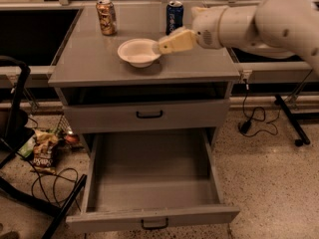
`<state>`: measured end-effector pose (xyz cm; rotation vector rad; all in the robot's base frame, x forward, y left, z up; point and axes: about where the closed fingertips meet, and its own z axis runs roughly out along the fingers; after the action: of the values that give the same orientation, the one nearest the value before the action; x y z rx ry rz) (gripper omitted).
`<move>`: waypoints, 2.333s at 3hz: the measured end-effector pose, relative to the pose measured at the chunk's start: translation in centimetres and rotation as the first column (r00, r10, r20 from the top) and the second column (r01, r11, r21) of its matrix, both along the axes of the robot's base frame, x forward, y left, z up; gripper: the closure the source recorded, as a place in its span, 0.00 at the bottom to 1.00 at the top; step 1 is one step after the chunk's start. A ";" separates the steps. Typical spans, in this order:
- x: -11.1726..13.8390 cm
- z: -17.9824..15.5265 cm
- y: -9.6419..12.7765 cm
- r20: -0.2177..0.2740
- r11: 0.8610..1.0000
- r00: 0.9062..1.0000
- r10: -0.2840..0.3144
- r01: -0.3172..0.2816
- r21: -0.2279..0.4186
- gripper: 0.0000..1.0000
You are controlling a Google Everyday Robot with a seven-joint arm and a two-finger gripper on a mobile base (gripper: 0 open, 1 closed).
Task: Place orange can into middle drawer
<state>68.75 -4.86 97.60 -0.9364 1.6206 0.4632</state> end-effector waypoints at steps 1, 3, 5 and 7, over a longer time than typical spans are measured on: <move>5.9 0.6 2.7 0.052 0.997 0.998 -0.034 0.030 0.075 0.00; 17.4 0.6 9.8 0.059 0.986 0.990 -0.132 0.125 0.109 0.00; 24.3 -1.6 14.1 0.011 0.975 0.983 -0.181 0.178 0.137 0.00; 26.4 -2.3 17.8 0.046 0.975 0.991 -0.128 0.117 0.189 0.00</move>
Offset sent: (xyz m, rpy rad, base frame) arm 0.1981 0.0852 0.0148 0.1455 -0.0936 -0.1654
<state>95.14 12.93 95.35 -0.6993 1.5433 0.4882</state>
